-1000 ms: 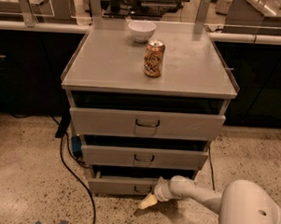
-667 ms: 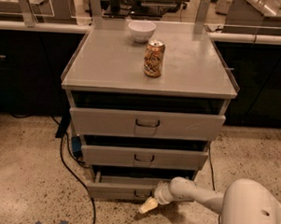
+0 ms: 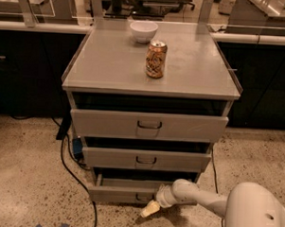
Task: Open bottom drawer
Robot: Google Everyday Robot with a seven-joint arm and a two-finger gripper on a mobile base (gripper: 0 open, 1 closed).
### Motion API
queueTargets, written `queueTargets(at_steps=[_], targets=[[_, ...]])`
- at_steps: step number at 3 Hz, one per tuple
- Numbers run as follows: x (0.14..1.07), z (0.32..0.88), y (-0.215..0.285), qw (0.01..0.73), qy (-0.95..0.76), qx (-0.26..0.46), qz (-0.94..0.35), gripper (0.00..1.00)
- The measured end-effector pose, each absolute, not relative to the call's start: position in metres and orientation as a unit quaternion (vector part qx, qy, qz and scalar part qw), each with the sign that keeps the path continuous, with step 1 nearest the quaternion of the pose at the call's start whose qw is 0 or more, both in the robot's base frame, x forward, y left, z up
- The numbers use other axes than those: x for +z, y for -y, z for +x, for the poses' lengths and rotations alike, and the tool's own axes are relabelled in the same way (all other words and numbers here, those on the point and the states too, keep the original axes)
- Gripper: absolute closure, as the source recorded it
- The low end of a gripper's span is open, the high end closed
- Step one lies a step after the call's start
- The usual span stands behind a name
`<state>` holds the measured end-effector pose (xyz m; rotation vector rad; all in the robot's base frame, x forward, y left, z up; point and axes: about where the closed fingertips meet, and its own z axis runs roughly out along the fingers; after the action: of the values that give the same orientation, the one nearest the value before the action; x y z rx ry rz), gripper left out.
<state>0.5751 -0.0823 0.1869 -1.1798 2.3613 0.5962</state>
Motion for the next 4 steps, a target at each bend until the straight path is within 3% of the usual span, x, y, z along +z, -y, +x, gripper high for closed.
queueTargets(at_steps=[4], targets=[[0.183, 0.518, 0.086, 0.175, -0.853, 0.242, -0.428, 0.00]])
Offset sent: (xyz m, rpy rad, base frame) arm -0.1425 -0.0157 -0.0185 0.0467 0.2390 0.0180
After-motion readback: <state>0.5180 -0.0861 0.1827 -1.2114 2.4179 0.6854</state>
